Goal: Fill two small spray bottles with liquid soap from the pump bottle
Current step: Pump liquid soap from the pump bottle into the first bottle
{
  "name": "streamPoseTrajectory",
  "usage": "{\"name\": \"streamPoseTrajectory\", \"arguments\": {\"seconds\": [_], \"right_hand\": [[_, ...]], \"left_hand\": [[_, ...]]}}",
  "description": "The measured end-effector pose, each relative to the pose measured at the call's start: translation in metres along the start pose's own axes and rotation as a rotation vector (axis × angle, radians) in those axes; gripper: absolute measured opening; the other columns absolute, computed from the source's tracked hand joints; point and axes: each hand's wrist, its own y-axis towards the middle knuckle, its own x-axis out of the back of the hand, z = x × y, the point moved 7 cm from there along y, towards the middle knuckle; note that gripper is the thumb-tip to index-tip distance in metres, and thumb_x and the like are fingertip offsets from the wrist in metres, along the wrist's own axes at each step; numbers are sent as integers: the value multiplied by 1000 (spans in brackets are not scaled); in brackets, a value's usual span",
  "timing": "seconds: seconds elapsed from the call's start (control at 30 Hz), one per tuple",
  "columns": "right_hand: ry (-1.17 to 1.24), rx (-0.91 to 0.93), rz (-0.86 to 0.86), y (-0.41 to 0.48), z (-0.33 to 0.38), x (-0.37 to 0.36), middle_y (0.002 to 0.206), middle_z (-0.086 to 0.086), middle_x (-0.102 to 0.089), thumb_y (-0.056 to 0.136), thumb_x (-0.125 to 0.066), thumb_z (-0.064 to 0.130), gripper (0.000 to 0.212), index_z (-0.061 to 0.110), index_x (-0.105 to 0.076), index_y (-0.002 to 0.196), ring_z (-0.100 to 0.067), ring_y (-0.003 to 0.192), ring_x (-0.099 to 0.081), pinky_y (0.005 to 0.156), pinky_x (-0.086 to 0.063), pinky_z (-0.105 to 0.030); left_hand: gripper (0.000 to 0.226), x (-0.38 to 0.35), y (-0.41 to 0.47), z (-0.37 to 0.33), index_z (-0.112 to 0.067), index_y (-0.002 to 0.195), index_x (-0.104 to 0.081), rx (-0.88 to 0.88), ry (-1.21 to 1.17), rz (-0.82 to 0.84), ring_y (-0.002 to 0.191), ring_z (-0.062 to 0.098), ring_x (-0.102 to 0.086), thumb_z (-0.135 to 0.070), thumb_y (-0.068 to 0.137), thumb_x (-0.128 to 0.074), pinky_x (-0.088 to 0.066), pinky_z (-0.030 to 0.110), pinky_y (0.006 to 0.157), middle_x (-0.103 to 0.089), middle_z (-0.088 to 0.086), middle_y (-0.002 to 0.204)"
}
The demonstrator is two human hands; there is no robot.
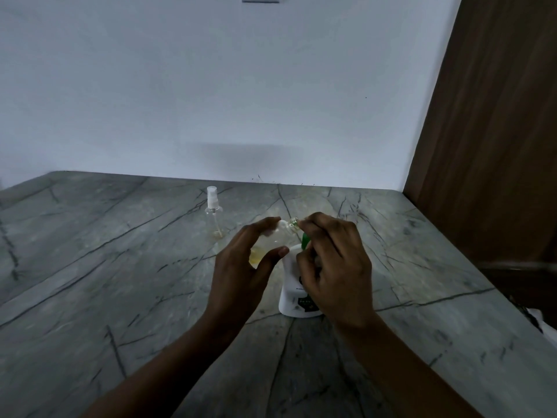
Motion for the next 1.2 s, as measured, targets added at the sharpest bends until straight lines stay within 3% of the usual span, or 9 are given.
{"name": "streamPoseTrajectory", "arguments": {"seconds": [0.27, 0.47, 0.67, 1.2], "right_hand": [[-3, 0, -7, -2, 0, -1, 99, -16, -67, 84, -51, 10, 26, -4, -69, 96, -20, 96, -52, 80, -41, -21], [6, -13, 41, 5, -2, 0, 103, -13, -66, 83, -49, 12, 29, -2, -69, 101, -20, 99, -50, 77, -40, -19], [19, -6, 67, 11, -5, 4, 104, -12, -65, 82, -50, 10, 28, -1, -68, 102, -19, 99, -51, 78, -40, -18], [-22, 31, 54, 8, -3, 3, 103, -14, -66, 84, -50, 11, 28, -2, -68, 101, -21, 97, -51, 76, -41, -22]], "left_hand": [[44, -2, -2, 1, -34, 117, -50, 5, -9, 9, 99, -20, -48, -38, 75, -61, -39, 1, 78, -49, -32, 105], [45, 1, 1, -2, -32, 118, -52, 2, -1, -9, 96, -8, -54, -25, 77, -69, -43, 5, 76, -58, -16, 108], [46, 3, 5, -6, -34, 117, -51, -4, 4, -17, 97, -17, -50, -22, 78, -70, -41, 4, 79, -57, -18, 107], [45, 1, 0, -6, -33, 118, -50, 13, -15, -21, 98, -18, -49, -24, 78, -69, -39, 1, 79, -55, -18, 109]]}}
